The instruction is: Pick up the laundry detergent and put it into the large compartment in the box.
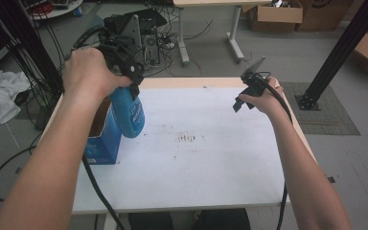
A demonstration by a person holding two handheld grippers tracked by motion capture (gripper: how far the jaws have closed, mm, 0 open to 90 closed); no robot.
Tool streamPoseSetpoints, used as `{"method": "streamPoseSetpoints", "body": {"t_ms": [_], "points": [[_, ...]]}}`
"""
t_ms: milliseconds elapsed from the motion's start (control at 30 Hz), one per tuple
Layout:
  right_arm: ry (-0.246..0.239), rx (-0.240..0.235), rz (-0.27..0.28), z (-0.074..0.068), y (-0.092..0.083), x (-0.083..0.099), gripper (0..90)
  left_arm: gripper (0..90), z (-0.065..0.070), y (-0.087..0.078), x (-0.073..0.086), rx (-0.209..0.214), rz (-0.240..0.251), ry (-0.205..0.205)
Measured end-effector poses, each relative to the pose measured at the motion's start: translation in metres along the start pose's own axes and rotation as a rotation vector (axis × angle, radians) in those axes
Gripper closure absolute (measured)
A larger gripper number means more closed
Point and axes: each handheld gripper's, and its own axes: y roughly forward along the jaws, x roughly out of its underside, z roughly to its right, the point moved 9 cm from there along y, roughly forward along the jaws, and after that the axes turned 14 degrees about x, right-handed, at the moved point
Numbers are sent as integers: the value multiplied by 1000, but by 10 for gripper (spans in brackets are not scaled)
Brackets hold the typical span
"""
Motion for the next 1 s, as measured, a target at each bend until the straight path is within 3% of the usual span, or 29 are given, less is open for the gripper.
{"method": "streamPoseSetpoints", "body": {"t_ms": [200, 333, 467, 500, 833, 1000], "points": [[-10, 4, 3, -2, -1, -1, 243, 372, -17, -20, 1, 0, 35, -63], [-10, 5, 4, -2, -3, -3, 244, 372, -41, -34, 4, -18, 62, -121], [-10, 11, 7, 0, -4, -4, 244, 373, -55, -41, 5, -29, 82, -155], [-6, 13, 6, 2, -5, -4, 244, 373, -64, -46, 7, -35, 96, -184], [1, 16, 5, 8, -8, -4, 244, 373, -100, -49, 12, -78, 101, -265], [9, 14, 1, 7, -8, -4, 244, 373, -107, -43, 13, -73, 94, -277]]}}
